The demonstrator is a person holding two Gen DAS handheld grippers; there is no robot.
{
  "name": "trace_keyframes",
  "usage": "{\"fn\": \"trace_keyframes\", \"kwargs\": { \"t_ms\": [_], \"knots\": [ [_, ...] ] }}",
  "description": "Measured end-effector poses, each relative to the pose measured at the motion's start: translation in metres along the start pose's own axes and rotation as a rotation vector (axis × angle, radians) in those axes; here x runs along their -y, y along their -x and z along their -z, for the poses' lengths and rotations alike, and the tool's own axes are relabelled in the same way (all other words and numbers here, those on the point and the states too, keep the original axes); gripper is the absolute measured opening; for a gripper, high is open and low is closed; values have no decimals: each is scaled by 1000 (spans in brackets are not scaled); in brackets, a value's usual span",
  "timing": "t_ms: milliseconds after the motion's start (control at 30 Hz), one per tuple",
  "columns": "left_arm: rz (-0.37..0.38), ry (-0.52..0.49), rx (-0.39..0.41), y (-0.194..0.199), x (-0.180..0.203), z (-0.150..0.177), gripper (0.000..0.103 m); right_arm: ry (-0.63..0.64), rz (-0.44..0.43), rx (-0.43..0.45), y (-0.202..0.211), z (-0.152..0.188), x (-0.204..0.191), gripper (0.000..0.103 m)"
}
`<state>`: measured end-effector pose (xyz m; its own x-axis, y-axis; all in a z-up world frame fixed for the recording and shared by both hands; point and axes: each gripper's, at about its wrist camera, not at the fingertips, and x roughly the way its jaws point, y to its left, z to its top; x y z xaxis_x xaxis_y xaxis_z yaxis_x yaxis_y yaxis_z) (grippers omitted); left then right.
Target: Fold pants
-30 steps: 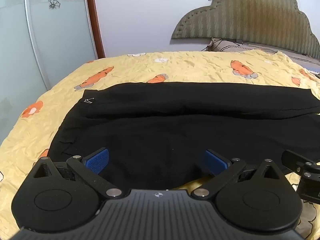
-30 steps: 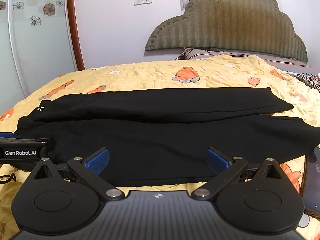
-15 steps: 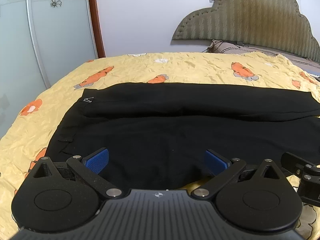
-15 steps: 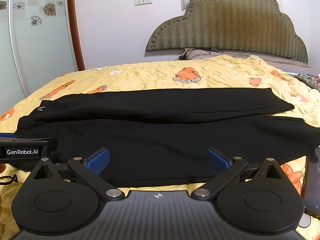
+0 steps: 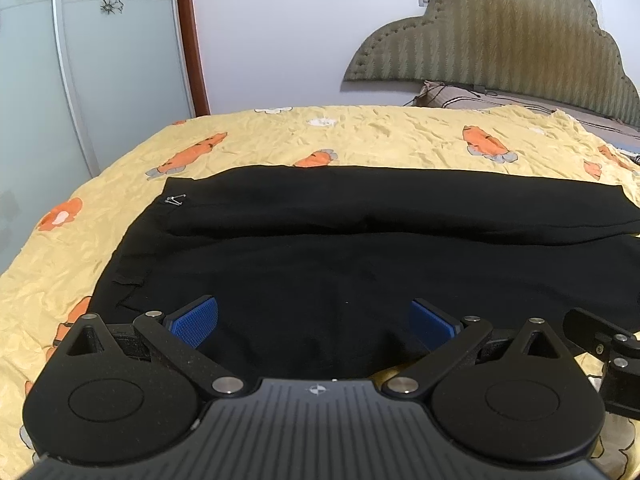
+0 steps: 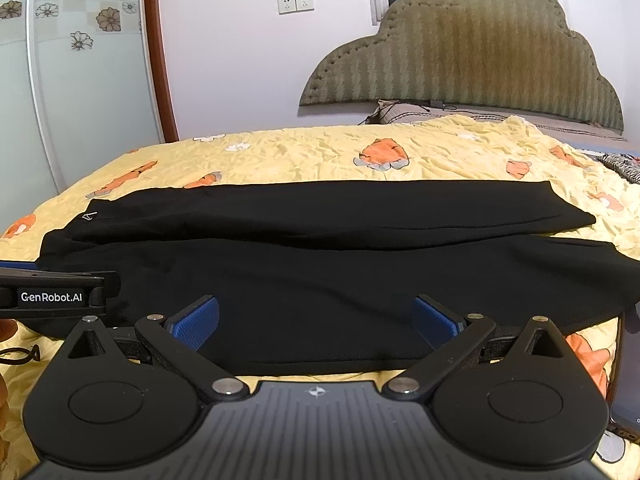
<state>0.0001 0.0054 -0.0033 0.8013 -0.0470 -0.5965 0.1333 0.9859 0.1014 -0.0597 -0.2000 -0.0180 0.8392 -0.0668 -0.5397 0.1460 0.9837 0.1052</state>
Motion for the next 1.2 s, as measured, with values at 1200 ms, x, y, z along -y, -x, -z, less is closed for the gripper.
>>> {"fn": "trace_keyframes", "kwargs": {
  "t_ms": [1200],
  "knots": [
    [-13,-17,-25,-9,0,1,103,-1,-14,6,1,-1,-2,103]
  ]
}}
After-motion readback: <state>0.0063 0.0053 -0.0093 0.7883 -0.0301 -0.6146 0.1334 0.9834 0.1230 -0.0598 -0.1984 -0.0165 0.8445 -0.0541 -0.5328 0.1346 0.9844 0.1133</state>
